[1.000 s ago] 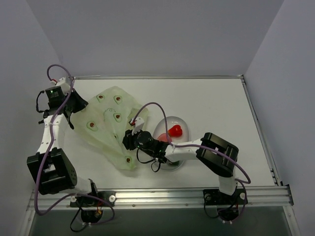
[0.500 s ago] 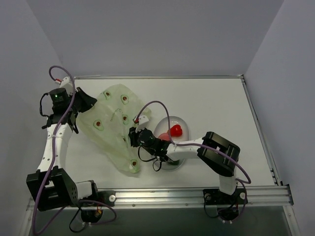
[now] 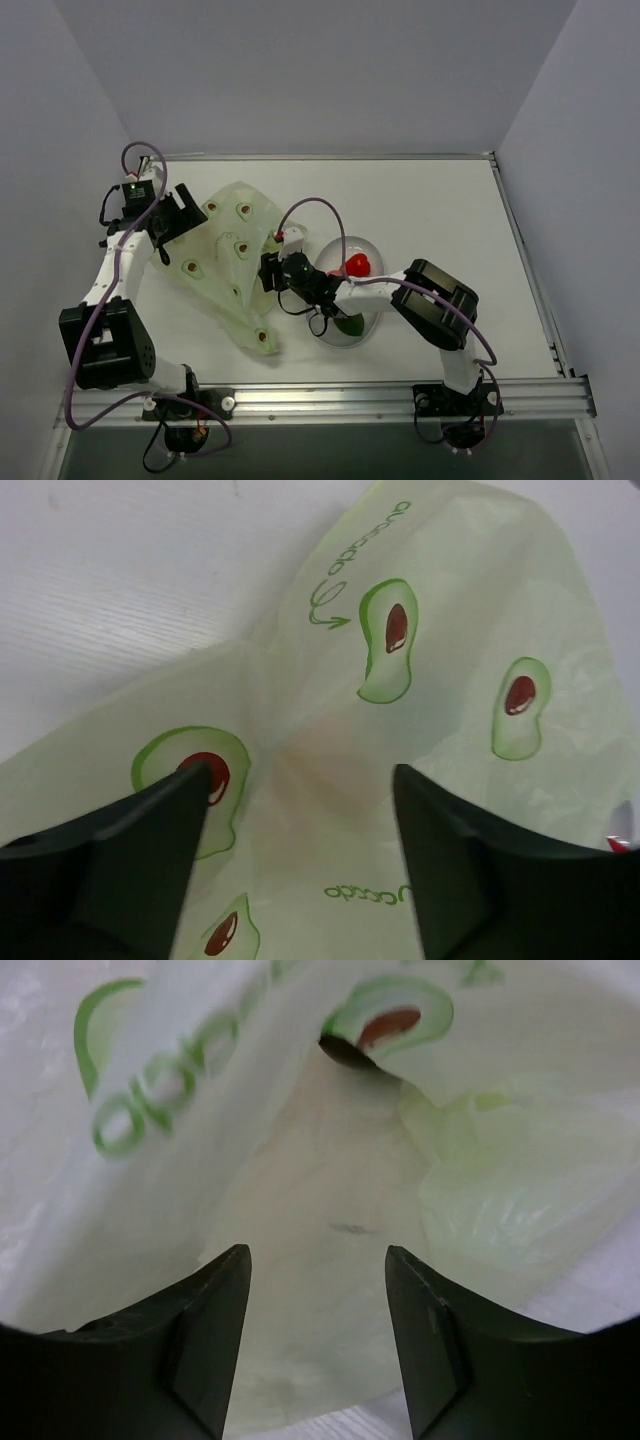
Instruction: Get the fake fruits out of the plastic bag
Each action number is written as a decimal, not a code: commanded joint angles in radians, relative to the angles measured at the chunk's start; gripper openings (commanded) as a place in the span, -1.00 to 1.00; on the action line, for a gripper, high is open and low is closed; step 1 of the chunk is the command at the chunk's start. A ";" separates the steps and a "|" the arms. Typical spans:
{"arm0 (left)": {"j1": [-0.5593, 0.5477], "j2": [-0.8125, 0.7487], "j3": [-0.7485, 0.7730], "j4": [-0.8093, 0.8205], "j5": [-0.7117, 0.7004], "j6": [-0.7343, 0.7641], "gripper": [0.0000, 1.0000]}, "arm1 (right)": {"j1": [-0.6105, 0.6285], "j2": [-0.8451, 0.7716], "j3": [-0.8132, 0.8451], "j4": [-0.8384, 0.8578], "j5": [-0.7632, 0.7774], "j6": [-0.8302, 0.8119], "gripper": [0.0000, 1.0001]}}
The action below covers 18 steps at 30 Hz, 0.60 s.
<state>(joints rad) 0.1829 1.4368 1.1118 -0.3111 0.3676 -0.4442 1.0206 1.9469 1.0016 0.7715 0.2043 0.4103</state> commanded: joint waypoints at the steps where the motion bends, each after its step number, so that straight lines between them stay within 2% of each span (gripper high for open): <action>1: -0.049 -0.097 0.088 -0.110 -0.157 0.051 0.66 | 0.015 -0.022 0.088 -0.026 -0.014 -0.021 0.07; 3: -0.088 -0.166 0.083 -0.141 -0.203 0.061 0.90 | 0.022 -0.046 0.083 -0.032 -0.009 -0.016 0.07; 6: -0.195 -0.329 0.057 -0.235 -0.288 0.056 0.90 | 0.026 -0.065 0.080 -0.044 -0.013 -0.005 0.07; 7: -0.239 -0.408 0.048 -0.302 -0.298 0.053 0.72 | 0.024 -0.069 0.081 -0.051 -0.006 -0.005 0.07; 10: -0.417 -0.542 -0.022 -0.411 -0.312 0.001 0.58 | 0.006 -0.080 0.080 -0.063 0.003 -0.010 0.07; 13: -0.632 -0.620 -0.095 -0.508 -0.384 -0.086 0.54 | -0.017 -0.089 0.084 -0.072 -0.002 -0.008 0.06; 15: -0.757 -0.676 -0.119 -0.546 -0.491 -0.132 0.55 | -0.024 -0.101 0.095 -0.087 -0.008 -0.014 0.05; 18: -0.812 -0.702 -0.138 -0.565 -0.526 -0.134 0.75 | -0.027 -0.108 0.114 -0.107 -0.011 -0.027 0.04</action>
<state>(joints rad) -0.5949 0.7185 0.9840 -0.7685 -0.0372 -0.5247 1.0004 1.9091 1.0637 0.6750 0.1928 0.3992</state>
